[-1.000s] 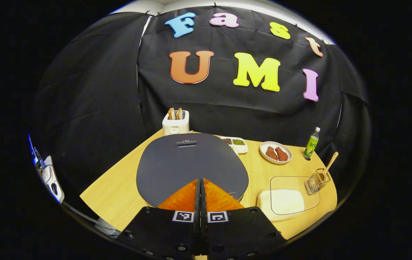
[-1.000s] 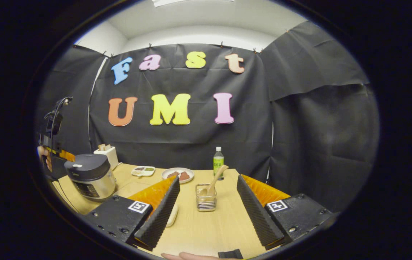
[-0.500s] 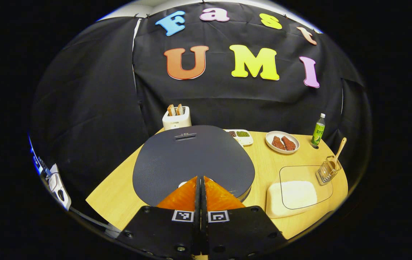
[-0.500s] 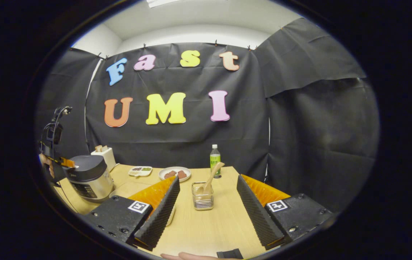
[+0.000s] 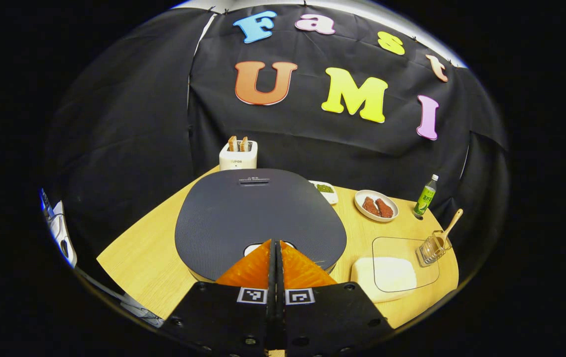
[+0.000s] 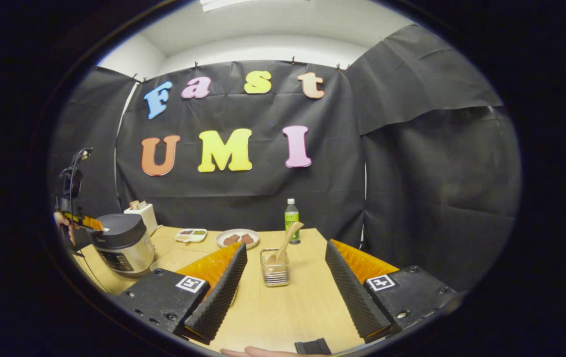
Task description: Close the left gripper, press the button to open the rice cooker; take a wooden spoon from the chopstick holder with the right hand, scoop a spoonful of rice and pour it into the rice cooker, then put the wooden spoon back into the chopstick holder.
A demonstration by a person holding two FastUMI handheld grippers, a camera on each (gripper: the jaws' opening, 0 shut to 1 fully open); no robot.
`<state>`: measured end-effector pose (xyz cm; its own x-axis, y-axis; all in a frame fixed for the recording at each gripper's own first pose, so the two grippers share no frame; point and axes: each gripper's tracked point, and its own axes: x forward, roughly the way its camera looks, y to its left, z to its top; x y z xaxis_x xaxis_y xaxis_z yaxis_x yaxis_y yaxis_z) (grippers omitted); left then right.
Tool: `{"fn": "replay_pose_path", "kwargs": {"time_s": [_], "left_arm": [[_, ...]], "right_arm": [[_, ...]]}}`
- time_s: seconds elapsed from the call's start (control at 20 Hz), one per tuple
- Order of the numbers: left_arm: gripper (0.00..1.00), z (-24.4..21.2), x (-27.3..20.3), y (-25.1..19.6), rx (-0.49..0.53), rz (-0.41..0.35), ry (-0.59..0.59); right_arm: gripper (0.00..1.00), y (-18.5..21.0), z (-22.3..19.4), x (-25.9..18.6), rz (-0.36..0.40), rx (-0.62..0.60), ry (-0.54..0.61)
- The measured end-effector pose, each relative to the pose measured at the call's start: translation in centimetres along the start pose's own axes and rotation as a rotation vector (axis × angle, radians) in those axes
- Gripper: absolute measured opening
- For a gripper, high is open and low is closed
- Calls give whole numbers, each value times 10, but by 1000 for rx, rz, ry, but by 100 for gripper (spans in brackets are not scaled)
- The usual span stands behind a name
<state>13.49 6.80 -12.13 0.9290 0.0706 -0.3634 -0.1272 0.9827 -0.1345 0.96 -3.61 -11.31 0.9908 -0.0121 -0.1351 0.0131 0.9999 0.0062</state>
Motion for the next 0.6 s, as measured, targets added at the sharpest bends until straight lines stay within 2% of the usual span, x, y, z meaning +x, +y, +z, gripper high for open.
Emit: {"fn": "replay_pose_path", "kwargs": {"time_s": [0.05,0.15,0.2,0.3,0.4,0.5,0.6], "left_arm": [[0,2,-8,-2,-9,-7,-15],[1,25,-20,-11,-25,-44,-129],[33,38,-36,-14,-22,-49,-188],[99,54,-66,-1,16,8,-284],[95,54,-85,4,40,43,-325],[95,60,-106,-7,51,13,-370],[94,61,-124,-2,59,19,-406]], "right_arm": [[99,-2,0,-1,-3,1,-2],[99,-7,-4,-3,-8,0,1],[100,-11,-6,-1,-15,1,6],[100,-14,-12,2,-23,8,18],[100,-16,-19,7,-31,20,35],[100,-18,-27,14,-46,33,51],[100,-17,-38,20,-49,31,69]]}}
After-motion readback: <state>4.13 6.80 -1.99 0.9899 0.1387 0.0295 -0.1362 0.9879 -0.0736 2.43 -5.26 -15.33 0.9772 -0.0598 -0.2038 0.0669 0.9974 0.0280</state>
